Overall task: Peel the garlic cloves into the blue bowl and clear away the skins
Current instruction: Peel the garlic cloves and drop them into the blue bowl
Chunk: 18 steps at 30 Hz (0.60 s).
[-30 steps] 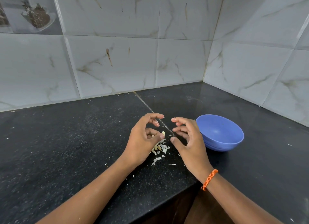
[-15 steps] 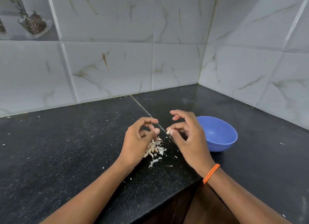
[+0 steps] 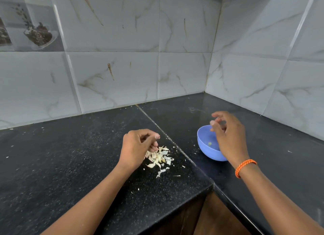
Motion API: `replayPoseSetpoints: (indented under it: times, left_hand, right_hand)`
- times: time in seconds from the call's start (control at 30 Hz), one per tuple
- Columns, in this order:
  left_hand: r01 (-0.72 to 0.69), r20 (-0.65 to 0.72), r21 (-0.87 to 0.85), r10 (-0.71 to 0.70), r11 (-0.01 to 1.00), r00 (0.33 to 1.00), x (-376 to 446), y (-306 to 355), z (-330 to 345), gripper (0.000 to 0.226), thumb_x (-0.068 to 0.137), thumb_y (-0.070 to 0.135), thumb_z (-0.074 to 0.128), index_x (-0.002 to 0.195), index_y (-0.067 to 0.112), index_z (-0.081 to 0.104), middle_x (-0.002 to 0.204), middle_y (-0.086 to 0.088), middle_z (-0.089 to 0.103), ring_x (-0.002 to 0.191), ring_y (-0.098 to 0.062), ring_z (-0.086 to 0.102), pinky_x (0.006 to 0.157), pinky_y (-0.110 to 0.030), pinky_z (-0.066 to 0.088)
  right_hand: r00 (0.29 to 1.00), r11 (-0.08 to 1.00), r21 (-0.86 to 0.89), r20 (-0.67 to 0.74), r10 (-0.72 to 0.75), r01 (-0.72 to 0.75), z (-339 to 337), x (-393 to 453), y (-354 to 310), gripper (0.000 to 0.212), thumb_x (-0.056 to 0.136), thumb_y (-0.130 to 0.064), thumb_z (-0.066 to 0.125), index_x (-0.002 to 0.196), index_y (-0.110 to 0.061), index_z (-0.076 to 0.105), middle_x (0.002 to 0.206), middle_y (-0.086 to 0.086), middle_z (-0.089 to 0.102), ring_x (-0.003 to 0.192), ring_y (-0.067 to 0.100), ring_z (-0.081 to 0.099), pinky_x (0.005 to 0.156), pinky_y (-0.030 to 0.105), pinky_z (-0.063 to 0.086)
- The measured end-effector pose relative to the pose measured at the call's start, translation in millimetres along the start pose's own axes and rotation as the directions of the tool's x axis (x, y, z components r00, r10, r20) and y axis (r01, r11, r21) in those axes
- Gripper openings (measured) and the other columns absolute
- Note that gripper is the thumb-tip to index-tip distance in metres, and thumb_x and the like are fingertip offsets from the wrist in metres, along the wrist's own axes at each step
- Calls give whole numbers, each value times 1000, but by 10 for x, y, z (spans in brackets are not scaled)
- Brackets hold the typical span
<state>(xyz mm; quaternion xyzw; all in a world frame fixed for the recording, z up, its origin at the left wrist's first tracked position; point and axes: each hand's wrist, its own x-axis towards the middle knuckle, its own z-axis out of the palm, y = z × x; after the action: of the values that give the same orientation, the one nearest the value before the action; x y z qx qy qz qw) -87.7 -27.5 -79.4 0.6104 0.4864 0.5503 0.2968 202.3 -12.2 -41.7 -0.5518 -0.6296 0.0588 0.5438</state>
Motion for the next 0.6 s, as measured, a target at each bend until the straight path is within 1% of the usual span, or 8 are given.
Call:
replayPoseSetpoints:
  times: [0.1, 0.17, 0.23, 0.3, 0.37, 0.4, 0.5, 0.6]
  left_hand:
    - [-46, 19, 129, 43, 991, 999, 51, -51, -67, 26, 107, 1, 62, 104, 15, 84, 84, -1, 79, 74, -18, 78, 77, -38, 68]
    - [-83, 29, 227, 78, 970, 997, 89, -75, -118, 21, 101, 4, 73, 100, 22, 85, 92, 9, 79, 80, -9, 77, 80, -31, 65]
    - [-85, 35, 276, 78, 958, 996, 105, -64, -172, 8, 99, 21, 80, 95, 26, 85, 87, 13, 79, 80, -6, 75, 77, -27, 61]
    - [-79, 48, 307, 68, 948, 997, 113, -79, -205, 12, 102, 24, 76, 95, 27, 85, 82, 13, 79, 81, -4, 74, 79, -27, 60]
    - [-73, 64, 334, 54, 940, 996, 111, -120, -208, 20, 103, 12, 72, 99, 27, 85, 86, 15, 80, 86, -2, 75, 85, -27, 60]
    - [-67, 67, 339, 47, 938, 997, 108, -145, -204, 24, 102, 8, 71, 99, 27, 85, 89, 16, 81, 88, -2, 75, 87, -28, 60]
    - [-46, 54, 338, 30, 940, 998, 116, -208, -190, 27, 99, 6, 71, 95, 29, 85, 89, 17, 81, 88, -4, 75, 87, -30, 60]
    - [-44, 37, 338, 34, 940, 999, 100, -229, -197, 29, 99, 5, 70, 92, 30, 84, 86, 17, 80, 84, -4, 75, 81, -26, 59]
  right_hand:
    - [994, 994, 17, -16, -105, 105, 40, -87, -212, 13, 106, -16, 62, 101, -21, 72, 95, -7, 72, 88, 10, 66, 76, 19, 49]
    - [989, 992, 68, 91, -117, 111, 132, -183, -355, 19, 106, -20, 62, 89, -21, 71, 81, -6, 70, 77, 12, 62, 74, 28, 49]
    - [957, 989, 56, 252, -146, 136, 269, -311, -461, 18, 102, -20, 68, 85, -22, 72, 78, -4, 67, 71, 13, 59, 72, 38, 51]
    - [880, 977, 9, 433, -197, 215, 430, -460, -523, 20, 96, -10, 71, 89, -29, 75, 95, -13, 62, 80, 7, 58, 71, 31, 50]
    - [794, 961, -24, 569, -213, 275, 588, -607, -566, 32, 96, -3, 66, 93, -33, 77, 105, -18, 52, 89, 0, 53, 73, 20, 43]
    - [765, 954, -30, 605, -219, 298, 666, -667, -587, 30, 97, -7, 65, 95, -34, 77, 107, -18, 50, 94, -1, 51, 75, 20, 43]
    - [723, 928, -82, 653, -225, 362, 847, -788, -671, 8, 98, -32, 71, 100, -31, 79, 109, -15, 51, 105, 6, 50, 84, 32, 49]
    - [714, 888, -155, 660, -233, 433, 958, -837, -734, 13, 99, -35, 71, 103, -25, 79, 112, -9, 53, 105, 13, 49, 86, 34, 46]
